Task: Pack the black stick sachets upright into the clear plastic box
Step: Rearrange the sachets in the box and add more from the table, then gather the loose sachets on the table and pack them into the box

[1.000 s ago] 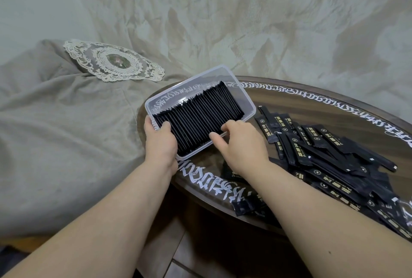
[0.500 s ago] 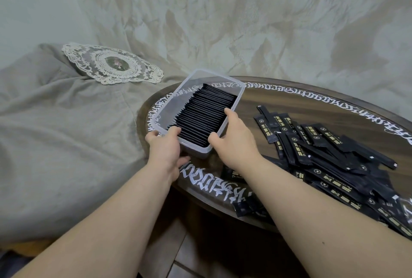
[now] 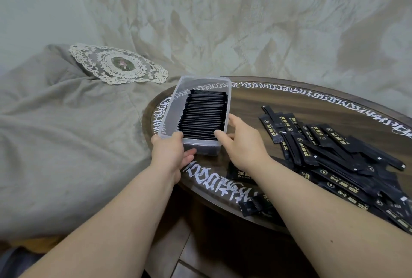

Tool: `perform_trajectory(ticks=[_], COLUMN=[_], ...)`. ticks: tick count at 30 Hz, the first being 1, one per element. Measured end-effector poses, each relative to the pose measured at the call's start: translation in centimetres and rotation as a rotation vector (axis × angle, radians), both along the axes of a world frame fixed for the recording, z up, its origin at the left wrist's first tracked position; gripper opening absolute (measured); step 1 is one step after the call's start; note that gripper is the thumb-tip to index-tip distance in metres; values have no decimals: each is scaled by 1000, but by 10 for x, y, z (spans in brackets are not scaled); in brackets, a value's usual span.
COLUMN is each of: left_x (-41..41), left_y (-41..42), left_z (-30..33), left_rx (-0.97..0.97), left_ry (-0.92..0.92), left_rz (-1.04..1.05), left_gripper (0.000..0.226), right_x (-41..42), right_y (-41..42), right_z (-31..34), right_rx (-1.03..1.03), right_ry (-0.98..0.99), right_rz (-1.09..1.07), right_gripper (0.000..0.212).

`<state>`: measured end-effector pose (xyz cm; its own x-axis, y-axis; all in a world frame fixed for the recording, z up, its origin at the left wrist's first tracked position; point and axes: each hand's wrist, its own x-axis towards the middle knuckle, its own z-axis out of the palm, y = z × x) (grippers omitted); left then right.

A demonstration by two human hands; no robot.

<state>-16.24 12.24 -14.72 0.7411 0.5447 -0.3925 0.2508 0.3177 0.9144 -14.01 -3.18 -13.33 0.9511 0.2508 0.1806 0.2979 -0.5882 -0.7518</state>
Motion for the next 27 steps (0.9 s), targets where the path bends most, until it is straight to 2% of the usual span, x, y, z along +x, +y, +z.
perform_trajectory(ticks=[4,8,10,14,19,22,24,27], left_x=[0,2,0,-4,-20,-23,-23,-25], left_y=[-2,0,2,7,-6,-24,-37,-56], left_z=[-1,-1,0,7,24,23,22,15], left_rx=[16,24,90,518,1051,1197,1258,1321], left_ry=[-10,4,28,68,-113,-215,-256,-226], left_rz=[35,48,51,33,17,-158,-385,-751], left_gripper=[49,49,53,82,66,55,48,54], right_x=[-3,-5,-5,-5,-6,-12,-19,-29], right_y=[1,-1,-1,-5,-25,-49,-69,-101], right_z=[0,2,2,2,7,13,15,18], right_rx=[7,-19,-31,-71,-182,-220,-322,-545], right_ry=[5,3,-3,-14,-84,-69,-61,-34], right_rz=[43,41,37,44,42,61,103,167], right_gripper=[45,51,52,53,65,69,69,65])
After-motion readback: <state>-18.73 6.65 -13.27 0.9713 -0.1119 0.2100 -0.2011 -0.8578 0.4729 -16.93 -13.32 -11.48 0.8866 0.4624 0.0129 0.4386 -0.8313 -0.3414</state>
